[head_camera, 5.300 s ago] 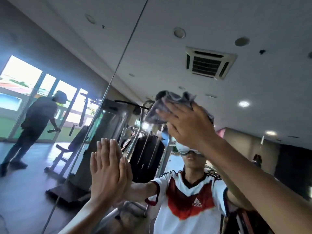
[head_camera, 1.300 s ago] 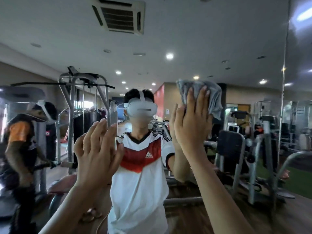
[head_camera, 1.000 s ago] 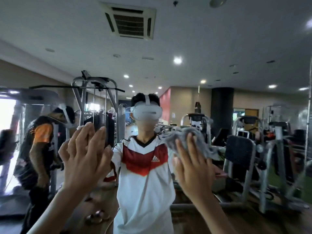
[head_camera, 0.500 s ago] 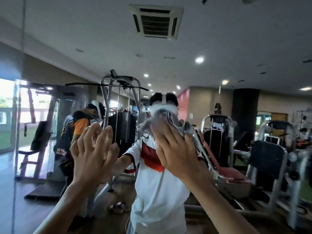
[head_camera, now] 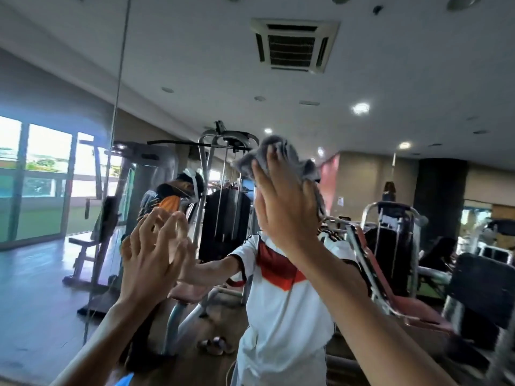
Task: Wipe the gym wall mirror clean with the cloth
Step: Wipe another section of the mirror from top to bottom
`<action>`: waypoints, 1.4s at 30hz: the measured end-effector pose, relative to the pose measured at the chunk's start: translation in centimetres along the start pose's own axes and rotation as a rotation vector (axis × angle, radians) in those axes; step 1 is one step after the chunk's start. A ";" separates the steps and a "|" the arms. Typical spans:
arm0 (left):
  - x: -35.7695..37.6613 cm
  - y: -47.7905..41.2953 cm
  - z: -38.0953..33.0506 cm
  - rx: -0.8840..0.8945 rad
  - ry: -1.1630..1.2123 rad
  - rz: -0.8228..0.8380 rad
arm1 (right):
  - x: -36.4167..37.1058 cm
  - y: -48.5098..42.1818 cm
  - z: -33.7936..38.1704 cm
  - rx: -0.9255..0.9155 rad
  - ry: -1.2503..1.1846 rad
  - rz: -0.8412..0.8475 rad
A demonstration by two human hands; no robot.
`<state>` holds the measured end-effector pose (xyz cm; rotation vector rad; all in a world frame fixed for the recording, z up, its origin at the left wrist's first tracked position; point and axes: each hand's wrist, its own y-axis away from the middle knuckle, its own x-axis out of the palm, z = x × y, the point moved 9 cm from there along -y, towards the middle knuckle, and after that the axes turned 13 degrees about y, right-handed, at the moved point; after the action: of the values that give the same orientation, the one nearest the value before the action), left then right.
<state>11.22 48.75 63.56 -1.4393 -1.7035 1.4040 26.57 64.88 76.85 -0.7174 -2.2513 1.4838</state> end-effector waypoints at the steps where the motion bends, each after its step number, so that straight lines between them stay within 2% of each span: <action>1: -0.5 0.0 1.0 -0.026 0.007 -0.012 | -0.1 1.5 2.4 -0.142 0.004 0.015; 3: -1.8 0.0 3.1 -0.085 0.003 -0.032 | -0.5 4.9 4.2 -0.397 0.033 0.026; 5: -2.8 -0.3 5.4 -0.130 -0.008 -0.022 | -0.6 5.7 2.2 -0.469 0.099 0.046; 7: -3.2 -0.3 6.6 -0.119 -0.018 -0.012 | -0.1 3.2 -1.1 -0.349 0.138 0.040; 9: -2.8 -0.4 6.8 -0.090 -0.011 -0.029 | 0.3 -1.0 -2.9 -0.141 0.111 0.054; 11: -1.7 -0.2 6.7 -0.096 -0.019 -0.049 | 0.7 -4.7 -1.7 -0.001 0.085 0.044; 13: -0.5 0.2 6.5 -0.101 -0.050 -0.064 | 1.3 -7.1 2.0 0.004 0.057 0.032; 16: -0.5 0.5 6.6 -0.103 -0.061 -0.105 | 1.9 -7.0 10.0 -0.187 0.077 0.014; 19: -0.8 0.5 6.7 -0.066 -0.099 -0.131 | 2.2 -1.7 16.1 -0.577 0.046 0.046; 21: -0.7 0.6 6.9 -0.060 -0.065 -0.141 | 2.1 1.7 16.4 -0.825 -0.001 0.083; 23: -0.4 0.6 7.3 -0.079 -0.018 -0.141 | 2.2 1.2 14.8 -0.938 0.005 0.078; 25: -0.3 0.6 7.5 -0.086 -0.012 -0.141 | 2.4 -3.6 13.4 -0.833 0.031 0.028; 27: -0.6 0.7 7.3 -0.086 -0.030 -0.166 | 2.5 -9.3 13.1 -0.603 0.010 0.043; 29: -0.7 1.0 7.6 -0.130 -0.018 -0.207 | 2.7 -12.8 14.8 -0.428 0.016 0.060; 31: -0.8 1.6 8.2 -0.197 0.014 -0.279 | 3.1 -13.5 18.6 -0.361 0.035 0.063; 33: -0.9 2.2 9.0 -0.271 0.044 -0.364 | 3.5 -11.5 23.8 -0.452 0.027 0.076; 35: -1.1 2.9 9.9 -0.367 0.084 -0.417 | 3.6 -7.8 27.9 -0.665 0.011 0.087; 38: -1.2 3.7 10.8 -0.434 0.112 -0.450 | 3.3 -2.5 26.7 -0.947 -0.060 0.111; 40: -1.3 3.8 10.8 -0.435 0.108 -0.463 | 3.5 -2.5 22.4 -0.996 -0.100 0.139; 42: -1.3 3.9 10.6 -0.442 0.108 -0.488 | 3.7 -6.4 17.9 -0.853 -0.080 0.081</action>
<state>4.08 43.15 56.69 -1.1581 -2.1909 0.7070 12.50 51.69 75.78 -0.9828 -2.9330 0.5144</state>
